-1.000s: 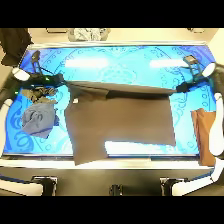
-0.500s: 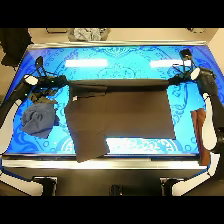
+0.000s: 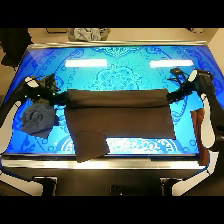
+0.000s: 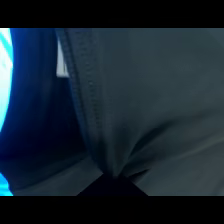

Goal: Fold the shirts.

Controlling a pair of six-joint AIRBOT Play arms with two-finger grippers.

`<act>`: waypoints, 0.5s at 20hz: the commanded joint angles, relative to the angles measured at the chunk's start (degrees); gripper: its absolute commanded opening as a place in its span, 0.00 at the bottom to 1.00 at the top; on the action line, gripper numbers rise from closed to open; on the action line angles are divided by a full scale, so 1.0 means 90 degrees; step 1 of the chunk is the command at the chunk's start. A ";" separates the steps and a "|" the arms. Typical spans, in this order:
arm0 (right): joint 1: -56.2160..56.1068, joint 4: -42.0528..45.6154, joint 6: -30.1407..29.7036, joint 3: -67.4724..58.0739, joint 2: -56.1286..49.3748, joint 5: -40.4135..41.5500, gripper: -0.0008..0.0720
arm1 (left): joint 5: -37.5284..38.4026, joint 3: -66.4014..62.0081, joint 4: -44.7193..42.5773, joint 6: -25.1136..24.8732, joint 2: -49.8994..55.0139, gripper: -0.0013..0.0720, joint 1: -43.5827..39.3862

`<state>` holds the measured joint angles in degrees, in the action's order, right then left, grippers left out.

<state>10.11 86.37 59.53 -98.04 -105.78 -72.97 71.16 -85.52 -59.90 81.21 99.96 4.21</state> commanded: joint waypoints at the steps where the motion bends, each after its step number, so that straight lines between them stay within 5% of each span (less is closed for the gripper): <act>1: -0.0002 0.0049 -0.0073 0.0010 -0.0080 -0.0619 0.08 | 0.0580 0.0068 -0.0104 0.0180 0.0087 0.06 -0.0007; 4: -0.0002 0.0085 0.0015 0.0010 -0.0114 -0.0612 0.08 | 0.0534 0.0061 -0.0131 0.0413 0.0092 0.08 0.0007; 5: -0.0002 0.0080 0.0126 0.0007 -0.0109 -0.0515 0.23 | 0.0532 0.0058 -0.0095 0.0408 0.0083 0.27 0.0007; 6: 0.0000 0.0087 0.0143 0.0000 -0.0056 -0.0561 0.55 | 0.0600 0.0012 -0.0073 0.0413 0.0068 0.60 0.0044; 7: 0.0000 0.0291 0.0095 0.0000 0.0056 -0.0697 0.58 | 0.0789 -0.0102 -0.0070 0.0408 0.0056 0.71 0.0114; 10: 0.0476 0.0355 0.0124 0.0005 0.0605 -0.1409 0.63 | 0.1479 -0.0233 -0.0068 0.0408 -0.0192 0.71 0.0474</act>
<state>11.62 88.92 60.12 -98.00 -103.53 -80.16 79.13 -86.76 -60.71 84.55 99.70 6.35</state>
